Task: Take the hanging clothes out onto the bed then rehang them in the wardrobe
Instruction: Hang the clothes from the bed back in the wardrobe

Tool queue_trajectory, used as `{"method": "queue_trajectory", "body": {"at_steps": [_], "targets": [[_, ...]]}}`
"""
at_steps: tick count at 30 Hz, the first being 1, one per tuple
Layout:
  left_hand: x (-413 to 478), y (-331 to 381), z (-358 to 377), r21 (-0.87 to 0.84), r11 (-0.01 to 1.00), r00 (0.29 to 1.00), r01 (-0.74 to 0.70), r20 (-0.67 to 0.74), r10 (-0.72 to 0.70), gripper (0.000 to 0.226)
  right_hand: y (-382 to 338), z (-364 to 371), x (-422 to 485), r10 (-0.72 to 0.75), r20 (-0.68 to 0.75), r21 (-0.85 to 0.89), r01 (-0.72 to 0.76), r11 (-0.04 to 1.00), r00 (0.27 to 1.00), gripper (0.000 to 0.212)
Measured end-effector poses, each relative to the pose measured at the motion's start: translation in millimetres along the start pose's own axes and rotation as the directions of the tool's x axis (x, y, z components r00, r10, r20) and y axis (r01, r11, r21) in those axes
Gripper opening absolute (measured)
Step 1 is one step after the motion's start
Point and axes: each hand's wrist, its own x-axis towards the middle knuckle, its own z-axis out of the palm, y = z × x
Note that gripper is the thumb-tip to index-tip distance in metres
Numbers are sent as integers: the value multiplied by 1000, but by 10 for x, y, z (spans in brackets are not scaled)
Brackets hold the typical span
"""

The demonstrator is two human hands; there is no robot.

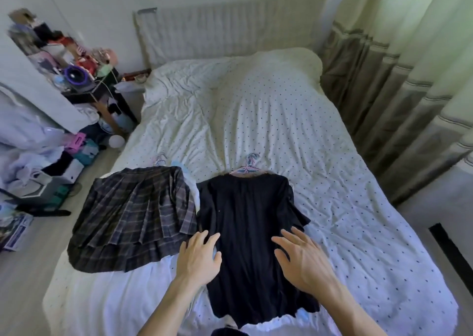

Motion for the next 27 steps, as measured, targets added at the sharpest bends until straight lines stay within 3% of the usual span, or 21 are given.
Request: {"method": "queue_trajectory", "body": {"at_steps": [8,12,16,22,27], "targets": [[490,-30,215,-135,985,984,104,158,-82,54,198,242,777,-43,155,-12,46,999,987,47],[1104,-147,330,-233,959,950,162,298,-88,54,327,512,1335,37,259,-16,-34,999,965,48],[2044,-349,484,-194,968,913,162,401,-72,55,450,832,2007,148,379,-35,-145,989,914,51],[3567,-563,711,-38,998,956,57,292,-43,62,624,1351,2896,256,483,-120,-226,967,838,57],[4577,-772,904,35,993,971,112,207,-117,67,750,1696,3219,336,540,-137,-314,940,771,60]]}}
